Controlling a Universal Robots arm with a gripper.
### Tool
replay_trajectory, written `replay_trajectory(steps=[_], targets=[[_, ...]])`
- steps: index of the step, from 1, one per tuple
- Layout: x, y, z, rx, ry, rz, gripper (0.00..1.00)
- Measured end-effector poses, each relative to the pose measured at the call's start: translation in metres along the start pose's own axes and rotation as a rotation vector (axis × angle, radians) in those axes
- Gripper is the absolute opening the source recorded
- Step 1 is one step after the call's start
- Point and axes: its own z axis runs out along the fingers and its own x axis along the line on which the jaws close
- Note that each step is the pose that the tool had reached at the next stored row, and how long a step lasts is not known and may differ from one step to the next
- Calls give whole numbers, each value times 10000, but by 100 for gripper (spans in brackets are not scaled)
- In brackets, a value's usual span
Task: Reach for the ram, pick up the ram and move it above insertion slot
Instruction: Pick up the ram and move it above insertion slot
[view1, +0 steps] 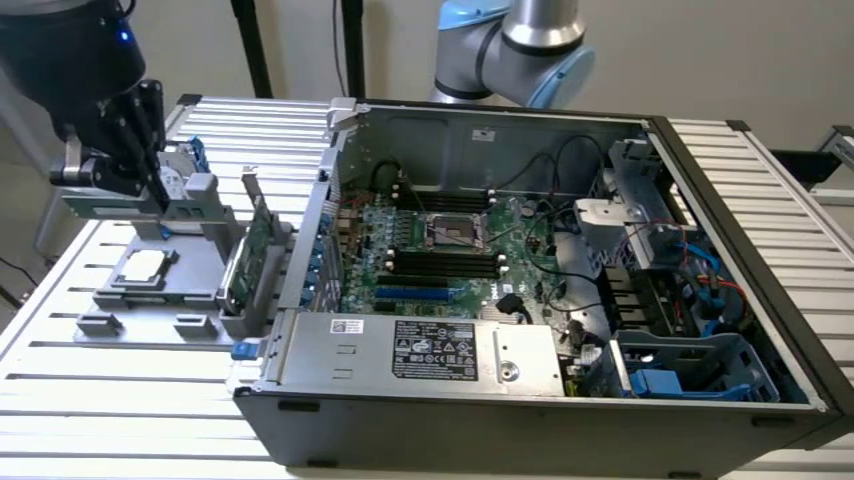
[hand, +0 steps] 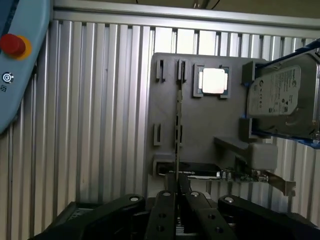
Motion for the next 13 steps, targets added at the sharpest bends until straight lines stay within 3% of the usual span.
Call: replay_trajectory(steps=[6, 13], targets=[[-9, -212, -97, 2, -51, -1, 13], [-8, -487, -148, 10, -213, -8, 13]])
